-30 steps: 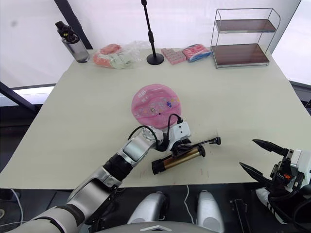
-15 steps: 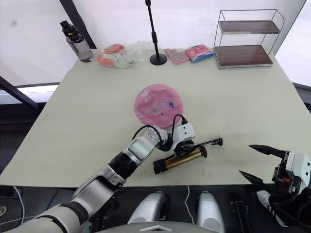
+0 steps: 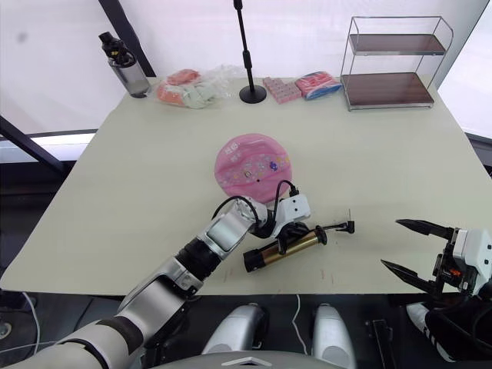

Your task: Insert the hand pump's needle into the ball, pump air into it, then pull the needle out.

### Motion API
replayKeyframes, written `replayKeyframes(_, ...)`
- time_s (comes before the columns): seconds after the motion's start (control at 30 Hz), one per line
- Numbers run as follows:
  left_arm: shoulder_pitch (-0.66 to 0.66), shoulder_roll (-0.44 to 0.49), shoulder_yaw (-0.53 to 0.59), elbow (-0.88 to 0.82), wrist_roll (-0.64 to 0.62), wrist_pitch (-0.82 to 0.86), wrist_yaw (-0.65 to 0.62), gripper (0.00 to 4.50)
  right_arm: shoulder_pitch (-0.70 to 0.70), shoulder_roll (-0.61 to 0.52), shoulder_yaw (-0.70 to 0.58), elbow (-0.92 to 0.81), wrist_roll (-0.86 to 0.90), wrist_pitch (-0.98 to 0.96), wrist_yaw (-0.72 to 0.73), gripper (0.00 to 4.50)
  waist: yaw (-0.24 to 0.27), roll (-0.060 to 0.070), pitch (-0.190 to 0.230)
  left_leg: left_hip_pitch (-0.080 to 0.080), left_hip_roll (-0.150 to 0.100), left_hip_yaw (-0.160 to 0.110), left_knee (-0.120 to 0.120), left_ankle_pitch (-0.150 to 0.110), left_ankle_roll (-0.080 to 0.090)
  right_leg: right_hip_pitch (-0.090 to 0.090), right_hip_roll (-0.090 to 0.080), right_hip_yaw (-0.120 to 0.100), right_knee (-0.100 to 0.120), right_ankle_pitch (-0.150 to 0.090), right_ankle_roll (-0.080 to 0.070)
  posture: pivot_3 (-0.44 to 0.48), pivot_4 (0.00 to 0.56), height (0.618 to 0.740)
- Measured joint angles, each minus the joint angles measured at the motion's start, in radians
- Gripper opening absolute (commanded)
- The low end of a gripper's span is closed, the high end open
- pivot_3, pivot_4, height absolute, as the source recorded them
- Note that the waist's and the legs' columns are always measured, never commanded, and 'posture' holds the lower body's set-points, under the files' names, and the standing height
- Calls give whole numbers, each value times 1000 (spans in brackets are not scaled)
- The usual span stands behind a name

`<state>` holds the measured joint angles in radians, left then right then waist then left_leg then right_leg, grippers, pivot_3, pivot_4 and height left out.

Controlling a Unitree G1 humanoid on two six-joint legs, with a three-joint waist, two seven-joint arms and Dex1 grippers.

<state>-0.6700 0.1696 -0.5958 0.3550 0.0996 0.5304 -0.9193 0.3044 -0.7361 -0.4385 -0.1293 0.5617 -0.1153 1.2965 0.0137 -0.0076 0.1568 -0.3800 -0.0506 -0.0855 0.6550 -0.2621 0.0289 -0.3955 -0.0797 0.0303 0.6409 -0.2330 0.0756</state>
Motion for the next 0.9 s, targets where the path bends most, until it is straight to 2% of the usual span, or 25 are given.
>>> replayKeyframes(0.27,21,-3,20,4,0,-67,14,105,-1,19,0,10,-1,1,-7,4500,1,0,0,0,0,-1,0,0,0,0,-1,-1,0,0,0,0,150,740)
replayKeyframes(0.47,107,-2,61,-63,-23,-154,45,105,16,60,-2,-14,13,49,-91,4500,0,0,0,-1,0,-1,0,0,0,-1,-1,-1,0,0,0,0,150,740)
replayKeyframes(0.7,146,8,139,-140,-50,-263,76,105,25,141,0,-139,119,267,-323,4500,-2,0,0,-1,0,-1,0,0,0,-1,-1,-1,0,0,0,0,150,740)
replayKeyframes(0.8,167,-1,179,-149,-92,-315,72,105,-10,200,36,-245,195,441,-530,4500,0,0,0,-2,0,-2,0,0,0,-1,-1,-1,0,0,0,0,150,740)
replayKeyframes(0.9,180,3,196,-159,-126,-319,45,105,-56,244,64,-288,249,529,-644,4500,-2,0,0,-2,0,-1,0,0,0,-2,-1,-1,0,0,0,0,150,740)
